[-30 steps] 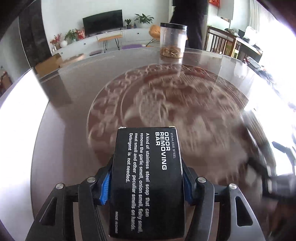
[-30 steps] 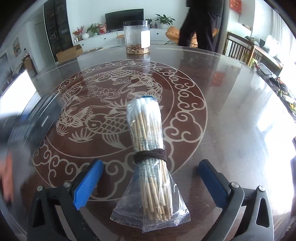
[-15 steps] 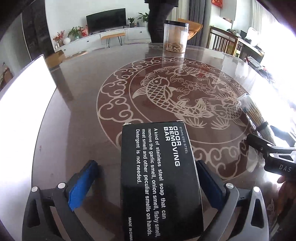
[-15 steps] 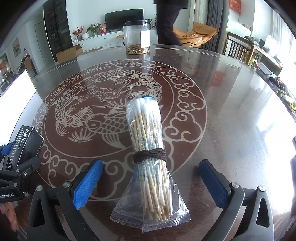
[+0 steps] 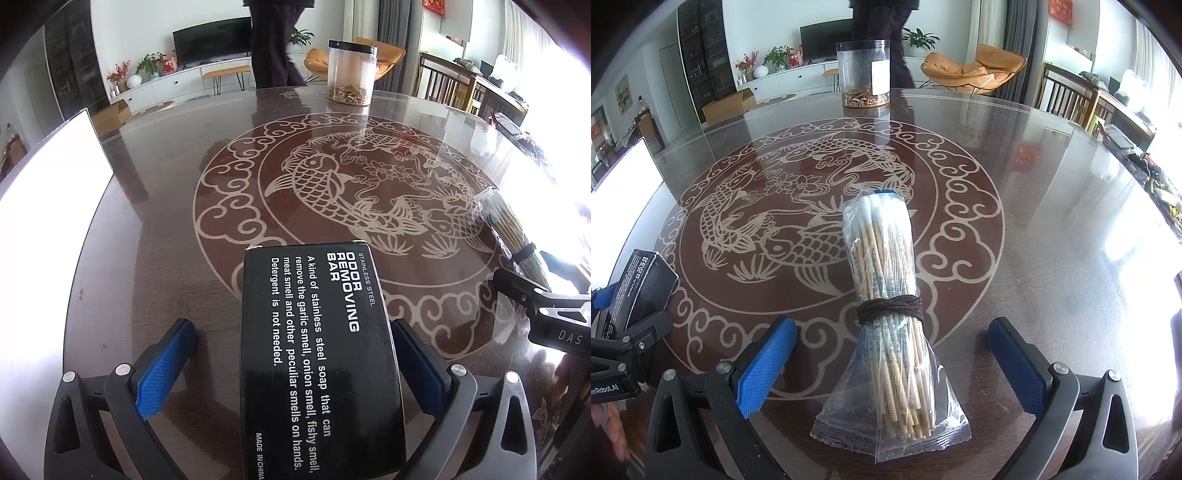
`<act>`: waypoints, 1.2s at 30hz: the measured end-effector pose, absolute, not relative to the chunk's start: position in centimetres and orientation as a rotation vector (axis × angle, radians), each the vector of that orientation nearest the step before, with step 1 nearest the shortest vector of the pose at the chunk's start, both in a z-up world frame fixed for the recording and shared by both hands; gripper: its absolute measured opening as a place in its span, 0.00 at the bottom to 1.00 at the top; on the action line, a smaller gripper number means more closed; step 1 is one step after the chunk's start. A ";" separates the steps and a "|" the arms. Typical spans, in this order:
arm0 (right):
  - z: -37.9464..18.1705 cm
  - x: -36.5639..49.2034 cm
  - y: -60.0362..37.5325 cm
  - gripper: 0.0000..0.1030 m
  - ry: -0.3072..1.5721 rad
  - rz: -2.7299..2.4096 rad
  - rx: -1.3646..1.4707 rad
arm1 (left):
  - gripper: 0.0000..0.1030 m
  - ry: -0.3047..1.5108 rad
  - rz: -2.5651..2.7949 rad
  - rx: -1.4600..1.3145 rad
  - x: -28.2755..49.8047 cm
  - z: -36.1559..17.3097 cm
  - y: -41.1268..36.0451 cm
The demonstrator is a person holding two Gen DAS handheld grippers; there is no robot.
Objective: Organize objects
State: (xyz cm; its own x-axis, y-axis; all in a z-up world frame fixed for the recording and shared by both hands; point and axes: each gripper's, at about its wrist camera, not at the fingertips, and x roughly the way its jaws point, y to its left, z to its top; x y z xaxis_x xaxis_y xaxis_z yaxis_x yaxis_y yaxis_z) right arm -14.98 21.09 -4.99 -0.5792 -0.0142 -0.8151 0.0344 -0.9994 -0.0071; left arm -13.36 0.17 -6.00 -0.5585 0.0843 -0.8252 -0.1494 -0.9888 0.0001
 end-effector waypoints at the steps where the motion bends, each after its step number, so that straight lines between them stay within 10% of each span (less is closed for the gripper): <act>1: -5.0 -15.0 21.1 1.00 0.041 -2.768 1.428 | 1.00 0.105 2.660 -1.403 -13.4 -6.0 0.2; 36: -5.1 -15.1 21.1 1.00 0.041 -2.767 1.428 | 1.00 0.102 2.668 -1.404 -13.2 -5.5 -0.3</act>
State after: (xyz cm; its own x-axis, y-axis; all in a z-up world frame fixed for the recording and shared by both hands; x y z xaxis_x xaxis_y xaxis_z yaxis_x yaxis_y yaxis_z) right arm -15.06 21.08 -5.05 -0.5791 -0.0121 -0.8152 0.0366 -0.9993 -0.0111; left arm -13.20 -0.27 -5.52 -0.5604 0.0788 -0.8244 -0.1417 -0.9899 0.0017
